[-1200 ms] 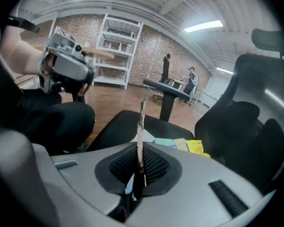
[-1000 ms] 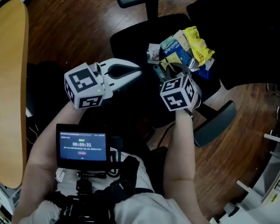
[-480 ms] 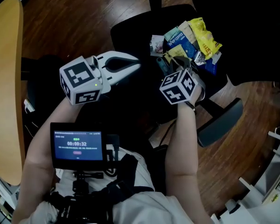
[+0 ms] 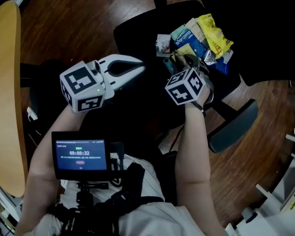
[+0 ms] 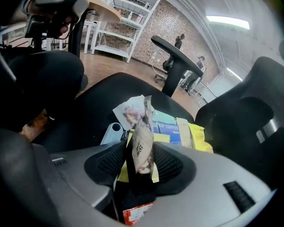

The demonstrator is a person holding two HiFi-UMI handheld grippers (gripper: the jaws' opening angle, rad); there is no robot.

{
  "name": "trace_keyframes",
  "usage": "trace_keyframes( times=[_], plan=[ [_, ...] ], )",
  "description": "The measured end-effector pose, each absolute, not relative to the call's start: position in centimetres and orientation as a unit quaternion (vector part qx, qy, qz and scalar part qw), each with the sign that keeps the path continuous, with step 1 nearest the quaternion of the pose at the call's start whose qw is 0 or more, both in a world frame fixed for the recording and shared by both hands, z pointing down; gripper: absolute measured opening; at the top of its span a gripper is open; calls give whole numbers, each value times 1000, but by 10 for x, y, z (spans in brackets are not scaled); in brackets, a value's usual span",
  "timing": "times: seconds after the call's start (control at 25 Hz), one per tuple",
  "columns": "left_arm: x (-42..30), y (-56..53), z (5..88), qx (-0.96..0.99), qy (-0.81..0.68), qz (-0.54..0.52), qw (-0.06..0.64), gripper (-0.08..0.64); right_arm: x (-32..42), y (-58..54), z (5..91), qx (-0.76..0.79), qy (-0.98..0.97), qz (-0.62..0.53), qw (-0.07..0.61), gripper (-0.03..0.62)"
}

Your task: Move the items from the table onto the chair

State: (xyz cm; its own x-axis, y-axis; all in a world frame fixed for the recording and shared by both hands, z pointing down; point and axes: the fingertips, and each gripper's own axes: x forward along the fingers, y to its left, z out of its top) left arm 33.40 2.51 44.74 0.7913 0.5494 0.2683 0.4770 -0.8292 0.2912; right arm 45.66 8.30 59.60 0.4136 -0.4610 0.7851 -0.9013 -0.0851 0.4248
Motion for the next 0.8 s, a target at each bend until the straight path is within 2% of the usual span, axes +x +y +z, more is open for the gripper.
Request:
trace_keyframes(
  times=[0.32, 0.56, 0.8],
  plan=[
    [328, 19, 444, 944, 263, 168, 107, 8, 456, 70, 568, 708, -489, 197, 469, 304],
    [327, 11, 437, 949, 250, 162, 105, 8, 475, 62, 534, 741, -450, 116, 485, 304],
    [315, 3, 412, 956, 237, 139, 100, 8, 455, 28, 480, 764, -481, 34, 429, 304]
  ],
)
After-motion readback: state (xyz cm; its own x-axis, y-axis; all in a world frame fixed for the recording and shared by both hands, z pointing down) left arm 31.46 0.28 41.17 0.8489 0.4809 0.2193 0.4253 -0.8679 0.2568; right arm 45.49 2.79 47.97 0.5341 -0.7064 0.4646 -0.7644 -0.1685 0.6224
